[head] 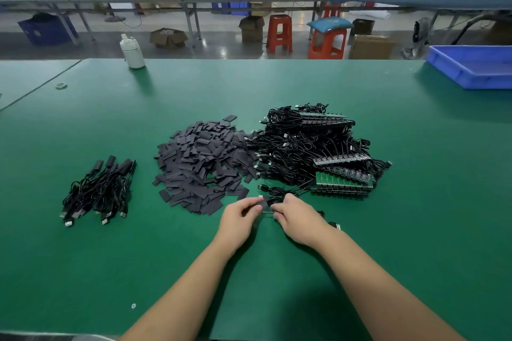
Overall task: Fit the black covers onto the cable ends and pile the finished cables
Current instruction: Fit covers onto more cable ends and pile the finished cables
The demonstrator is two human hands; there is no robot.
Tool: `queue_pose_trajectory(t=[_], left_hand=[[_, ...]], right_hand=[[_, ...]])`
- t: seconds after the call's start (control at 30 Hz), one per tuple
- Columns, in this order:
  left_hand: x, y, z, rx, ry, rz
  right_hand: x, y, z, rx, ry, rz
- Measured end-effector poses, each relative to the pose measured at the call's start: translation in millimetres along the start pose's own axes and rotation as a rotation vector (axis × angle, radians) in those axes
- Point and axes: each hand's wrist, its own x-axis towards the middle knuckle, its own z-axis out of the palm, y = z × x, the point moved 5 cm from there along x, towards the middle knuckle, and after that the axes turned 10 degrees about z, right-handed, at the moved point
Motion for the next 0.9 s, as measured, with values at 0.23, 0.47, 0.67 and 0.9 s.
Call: queue_pose_trajectory(t=[0.23,0.47,0.67,0.9], left_hand=[[-1.7,0.4,17.7,-0.413,0.040,-0.202],[-2.3,5.8,19.8,-0.390,-0.012,-0.164],[0.2,1.4,0.5,-0.202,0.031,-0.091],[0.6,7.1,-3.4,0.305,-0.192,0.124]], right_hand=[[-1.7,13.1,-4.6,0.012,0.033,0.032],[-4.4,12.9,-10.2,0.178,-0.016,0.077],[-3.6,13.3,2.7,0.729,-0.132,0.188],[-2.9,25.2,6.7,1.019,-0.275,0.234]])
